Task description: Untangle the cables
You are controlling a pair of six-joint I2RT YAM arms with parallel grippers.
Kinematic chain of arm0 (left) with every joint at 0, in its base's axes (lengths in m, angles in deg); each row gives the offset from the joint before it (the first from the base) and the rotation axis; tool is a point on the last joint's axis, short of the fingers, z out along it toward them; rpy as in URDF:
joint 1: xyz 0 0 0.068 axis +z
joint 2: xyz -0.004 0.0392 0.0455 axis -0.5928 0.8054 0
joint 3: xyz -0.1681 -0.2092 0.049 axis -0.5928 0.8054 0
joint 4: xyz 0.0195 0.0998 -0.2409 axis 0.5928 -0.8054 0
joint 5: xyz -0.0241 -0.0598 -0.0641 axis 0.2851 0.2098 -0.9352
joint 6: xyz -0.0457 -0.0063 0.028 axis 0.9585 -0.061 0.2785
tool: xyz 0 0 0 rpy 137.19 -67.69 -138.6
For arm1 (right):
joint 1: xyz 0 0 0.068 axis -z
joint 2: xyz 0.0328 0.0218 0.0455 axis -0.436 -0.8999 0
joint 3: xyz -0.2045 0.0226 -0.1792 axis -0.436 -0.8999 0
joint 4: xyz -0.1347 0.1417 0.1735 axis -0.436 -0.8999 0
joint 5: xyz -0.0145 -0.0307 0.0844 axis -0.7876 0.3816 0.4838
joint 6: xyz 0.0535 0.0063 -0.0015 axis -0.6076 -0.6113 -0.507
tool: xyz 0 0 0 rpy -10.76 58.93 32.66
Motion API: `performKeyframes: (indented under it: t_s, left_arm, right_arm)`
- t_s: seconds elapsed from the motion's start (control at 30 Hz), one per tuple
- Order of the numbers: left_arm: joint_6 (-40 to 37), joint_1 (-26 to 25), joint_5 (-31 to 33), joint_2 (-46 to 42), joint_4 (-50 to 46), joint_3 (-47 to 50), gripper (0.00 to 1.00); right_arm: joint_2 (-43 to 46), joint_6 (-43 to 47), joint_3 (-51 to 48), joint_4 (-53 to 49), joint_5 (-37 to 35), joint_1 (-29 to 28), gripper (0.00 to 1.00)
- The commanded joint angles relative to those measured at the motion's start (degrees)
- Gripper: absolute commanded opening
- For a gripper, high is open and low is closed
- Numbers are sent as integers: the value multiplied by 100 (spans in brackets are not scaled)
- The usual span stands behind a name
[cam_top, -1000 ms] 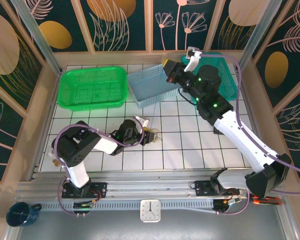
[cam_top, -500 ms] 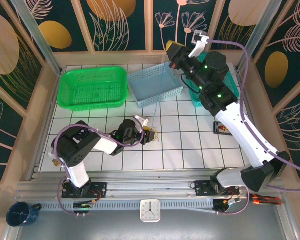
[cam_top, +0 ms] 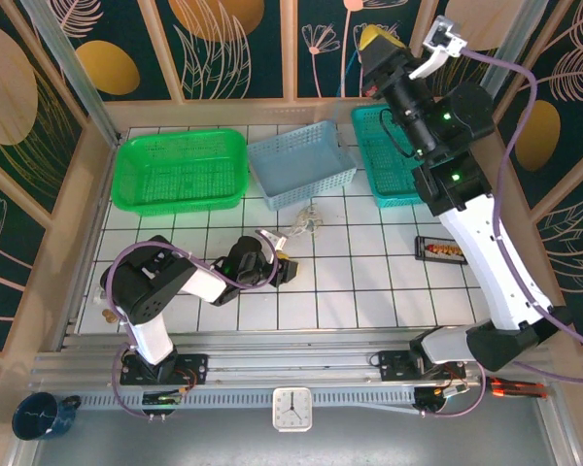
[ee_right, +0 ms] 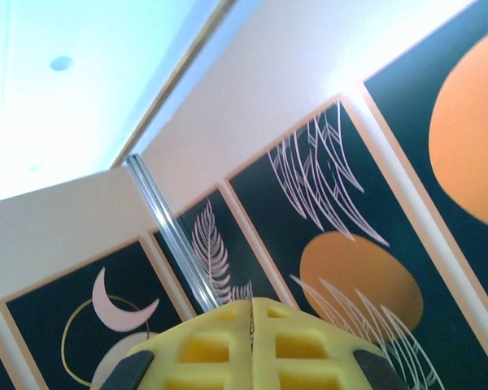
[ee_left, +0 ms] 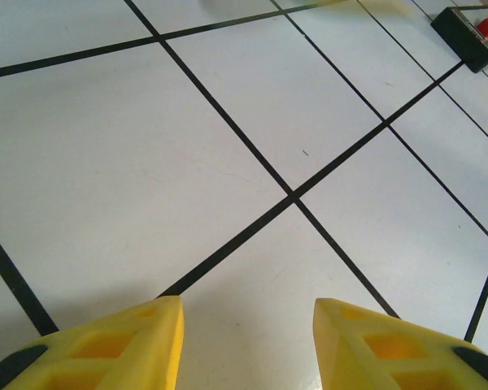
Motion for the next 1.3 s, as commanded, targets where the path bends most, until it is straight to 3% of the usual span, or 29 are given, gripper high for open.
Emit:
performKeyframes:
  t_s: [0.0, 0.2, 0.57, 0.87, 1.1, 1.27]
  left_arm:
    - [69, -32, -61, 76, -61, 58, 46]
    - [117, -31, -14, -170, -86, 88, 48]
    - [57, -33, 91, -1197, -510, -44, 68]
    - [-97, -31, 42, -1127, -723, -593, 75]
    - [-274, -34, 331, -597, -806, -1008, 76]
    - [-337, -28, 494, -97, -818, -1180, 65]
  right_arm:
    - [100, -59, 171, 304, 120, 80, 0]
    - [133, -161, -51, 304, 258, 89, 0]
    - [345, -391, -775, 465, 455, 80, 0]
    - [379, -777, -1358, 789, 739, -35, 0]
    - [445, -837, -1859, 900, 742, -354, 0]
    - [553, -792, -2074, 908, 691, -677, 0]
